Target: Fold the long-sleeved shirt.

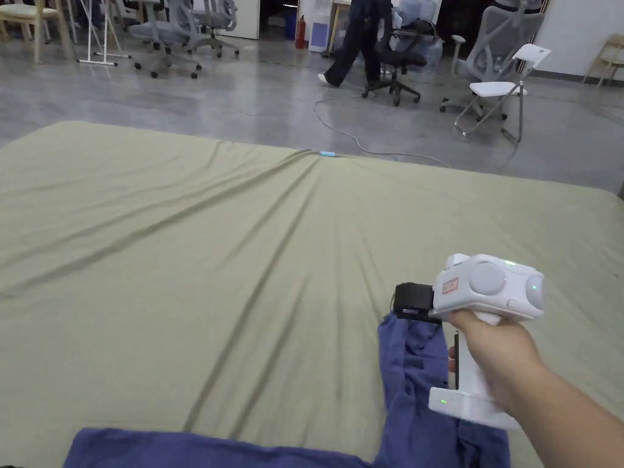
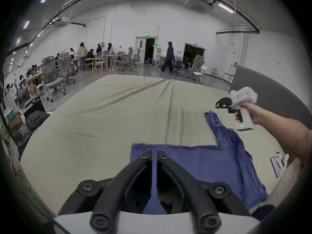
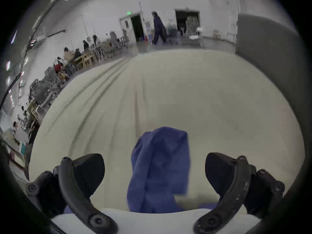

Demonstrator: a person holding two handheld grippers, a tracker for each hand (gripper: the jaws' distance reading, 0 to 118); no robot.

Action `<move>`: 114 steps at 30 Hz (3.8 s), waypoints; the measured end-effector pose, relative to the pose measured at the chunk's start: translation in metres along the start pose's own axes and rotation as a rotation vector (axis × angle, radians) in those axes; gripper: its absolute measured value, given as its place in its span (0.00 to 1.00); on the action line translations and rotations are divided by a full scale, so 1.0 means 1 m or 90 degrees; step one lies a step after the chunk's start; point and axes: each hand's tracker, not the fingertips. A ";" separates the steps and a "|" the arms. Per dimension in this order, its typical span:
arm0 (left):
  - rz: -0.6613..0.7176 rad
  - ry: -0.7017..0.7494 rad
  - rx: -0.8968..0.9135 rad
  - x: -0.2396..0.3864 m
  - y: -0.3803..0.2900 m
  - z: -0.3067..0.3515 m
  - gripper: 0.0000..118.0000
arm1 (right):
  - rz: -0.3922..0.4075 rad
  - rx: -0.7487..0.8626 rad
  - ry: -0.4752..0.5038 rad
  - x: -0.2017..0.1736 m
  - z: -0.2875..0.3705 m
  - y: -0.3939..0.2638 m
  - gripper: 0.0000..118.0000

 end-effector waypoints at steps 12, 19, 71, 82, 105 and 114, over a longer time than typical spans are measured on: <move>0.007 -0.047 -0.016 0.002 -0.020 -0.023 0.04 | -0.064 -0.024 -0.049 0.023 -0.019 0.024 0.09; 0.010 -0.069 0.009 0.012 -0.018 0.017 0.04 | -0.003 -0.001 0.025 0.021 0.115 -0.006 0.09; -0.059 0.088 -0.235 -0.016 -0.036 -0.245 0.53 | 0.108 0.069 -0.009 0.048 0.301 -0.331 0.03; -0.056 -0.016 -0.127 -0.001 -0.002 -0.171 0.01 | 0.046 -0.053 -0.089 0.048 0.125 -0.148 0.99; -0.094 -0.104 -0.109 -0.030 -0.046 -0.003 0.01 | 0.163 -0.024 -0.017 0.062 0.291 -0.288 0.14; -0.113 -0.055 -0.265 -0.039 -0.130 0.025 0.01 | 0.243 -0.129 -0.078 0.052 0.293 -0.411 0.14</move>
